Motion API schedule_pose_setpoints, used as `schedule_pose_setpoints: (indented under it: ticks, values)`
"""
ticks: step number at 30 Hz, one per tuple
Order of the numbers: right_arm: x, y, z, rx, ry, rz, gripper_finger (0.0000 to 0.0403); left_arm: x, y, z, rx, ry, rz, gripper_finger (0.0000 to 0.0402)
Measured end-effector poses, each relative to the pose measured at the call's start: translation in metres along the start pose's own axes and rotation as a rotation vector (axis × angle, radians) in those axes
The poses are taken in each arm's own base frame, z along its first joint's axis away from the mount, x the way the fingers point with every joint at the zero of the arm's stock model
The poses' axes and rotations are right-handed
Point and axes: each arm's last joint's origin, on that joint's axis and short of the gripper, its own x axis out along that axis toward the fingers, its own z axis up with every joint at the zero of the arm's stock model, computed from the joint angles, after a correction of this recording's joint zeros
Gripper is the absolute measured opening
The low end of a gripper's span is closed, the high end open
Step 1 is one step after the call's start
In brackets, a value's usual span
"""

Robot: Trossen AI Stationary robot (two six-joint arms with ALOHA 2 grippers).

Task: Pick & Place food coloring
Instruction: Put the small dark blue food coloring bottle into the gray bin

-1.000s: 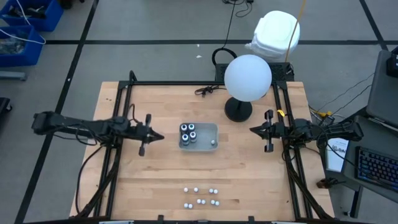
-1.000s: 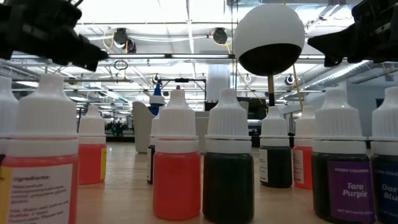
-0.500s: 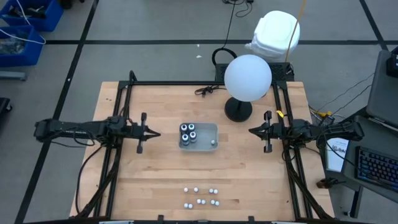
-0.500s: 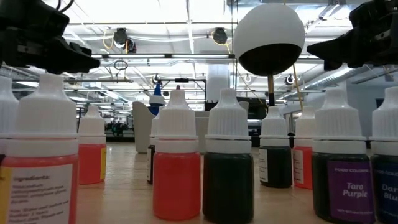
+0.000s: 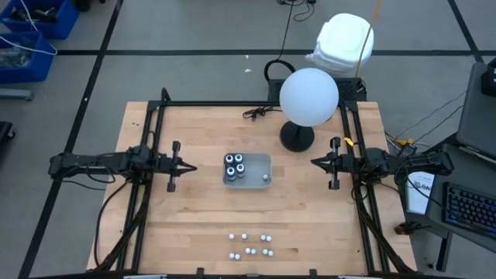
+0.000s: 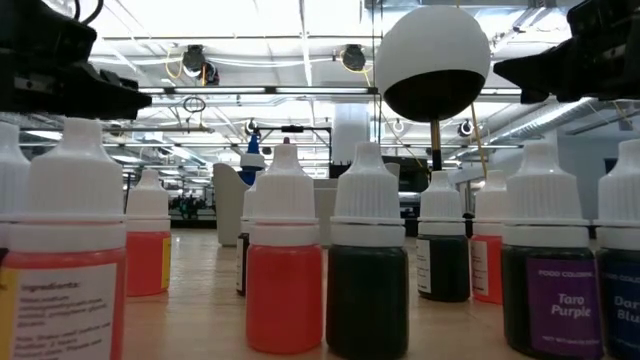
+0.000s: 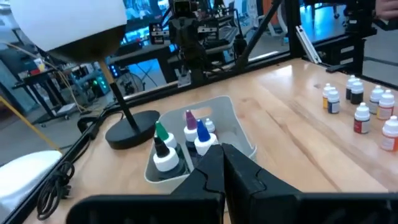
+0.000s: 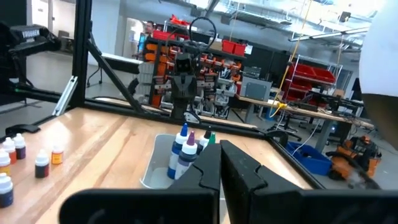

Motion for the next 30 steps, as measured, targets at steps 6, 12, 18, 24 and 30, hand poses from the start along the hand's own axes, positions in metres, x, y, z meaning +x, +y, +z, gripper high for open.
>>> schedule_pose_setpoints:
  ticks: [6,12,18,24,30]
  values:
    - [0.0,-0.001,0.005,0.015,-0.048,-0.013,0.0,0.0,0.001,0.004,-0.022,-0.043,0.021,0.0002]
    - [0.0,-0.002,0.007,0.039,-0.072,-0.017,0.0,0.0,0.004,0.003,-0.077,-0.015,0.117,0.0026]
    - [0.0,-0.002,0.007,-0.009,-0.071,-0.022,0.0,-0.001,0.007,0.001,-0.103,0.019,0.229,0.0027]
    - [0.0,-0.002,0.006,-0.008,-0.064,-0.021,0.0,-0.001,0.008,0.003,-0.077,0.008,0.241,0.0014]
    - [-0.001,-0.004,0.012,0.08,-0.122,-0.055,0.0,-0.001,0.008,0.003,-0.084,0.006,0.241,0.0004]
